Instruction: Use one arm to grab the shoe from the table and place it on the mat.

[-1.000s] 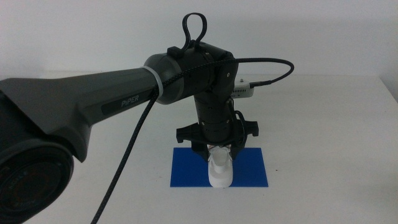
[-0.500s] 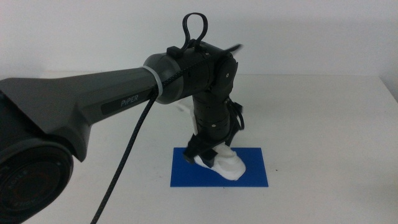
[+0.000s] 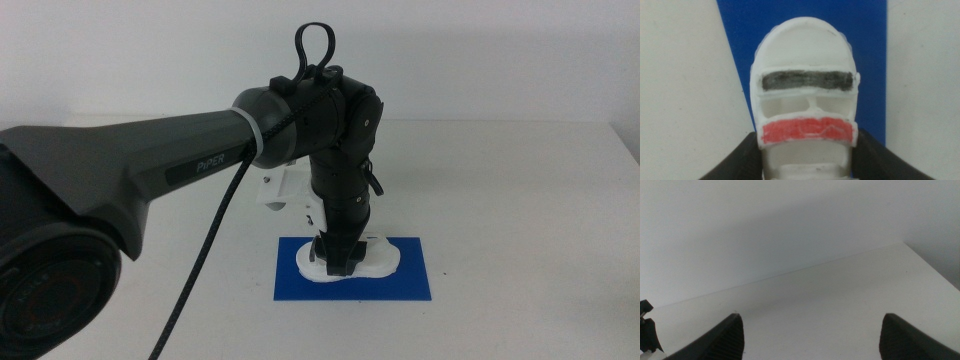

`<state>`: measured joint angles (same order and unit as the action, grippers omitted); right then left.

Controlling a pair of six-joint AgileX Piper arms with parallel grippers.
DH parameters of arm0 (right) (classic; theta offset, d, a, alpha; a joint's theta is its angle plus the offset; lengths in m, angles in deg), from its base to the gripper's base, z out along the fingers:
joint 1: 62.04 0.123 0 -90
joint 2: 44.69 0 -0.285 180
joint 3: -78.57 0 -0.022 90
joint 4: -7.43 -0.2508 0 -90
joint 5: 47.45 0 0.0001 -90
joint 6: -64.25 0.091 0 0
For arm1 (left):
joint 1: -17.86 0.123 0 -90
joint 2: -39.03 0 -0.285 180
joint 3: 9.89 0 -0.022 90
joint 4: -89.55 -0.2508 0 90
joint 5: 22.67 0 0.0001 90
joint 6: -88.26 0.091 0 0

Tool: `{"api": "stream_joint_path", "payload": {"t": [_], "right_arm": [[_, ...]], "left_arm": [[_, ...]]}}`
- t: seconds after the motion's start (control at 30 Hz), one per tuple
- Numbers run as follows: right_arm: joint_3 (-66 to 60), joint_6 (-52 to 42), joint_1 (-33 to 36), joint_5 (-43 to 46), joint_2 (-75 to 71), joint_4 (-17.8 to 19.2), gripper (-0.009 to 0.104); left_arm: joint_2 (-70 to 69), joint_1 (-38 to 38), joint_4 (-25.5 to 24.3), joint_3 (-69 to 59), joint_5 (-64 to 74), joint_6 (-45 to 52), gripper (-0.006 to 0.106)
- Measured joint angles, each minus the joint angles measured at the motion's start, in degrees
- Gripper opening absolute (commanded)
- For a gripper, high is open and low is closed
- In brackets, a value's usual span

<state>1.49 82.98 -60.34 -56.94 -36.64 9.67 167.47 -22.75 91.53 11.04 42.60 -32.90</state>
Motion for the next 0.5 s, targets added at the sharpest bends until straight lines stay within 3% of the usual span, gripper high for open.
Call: {"api": "stream_joint_path", "payload": {"t": [0.27, 0.37, 0.4, 0.5], "right_arm": [[0.0, 0.0, 0.0, 0.0, 0.0, 0.0, 0.079], [0.0, 0.0, 0.0, 0.0, 0.0, 0.0, 0.079], [0.0, 0.0, 0.0, 0.0, 0.0, 0.0, 0.079], [0.0, 0.0, 0.0, 0.0, 0.0, 0.0, 0.079]], "left_arm": [[2.8, 0.0, 0.0, 0.0, -1.2, 0.0, 0.003], [3.0, 0.0, 0.0, 0.0, -1.6, 0.0, 0.009], [3.0, 0.0, 0.0, 0.0, -1.6, 0.0, 0.066], [3.0, 0.0, 0.1, 0.0, -1.7, 0.0, 0.093]]}}
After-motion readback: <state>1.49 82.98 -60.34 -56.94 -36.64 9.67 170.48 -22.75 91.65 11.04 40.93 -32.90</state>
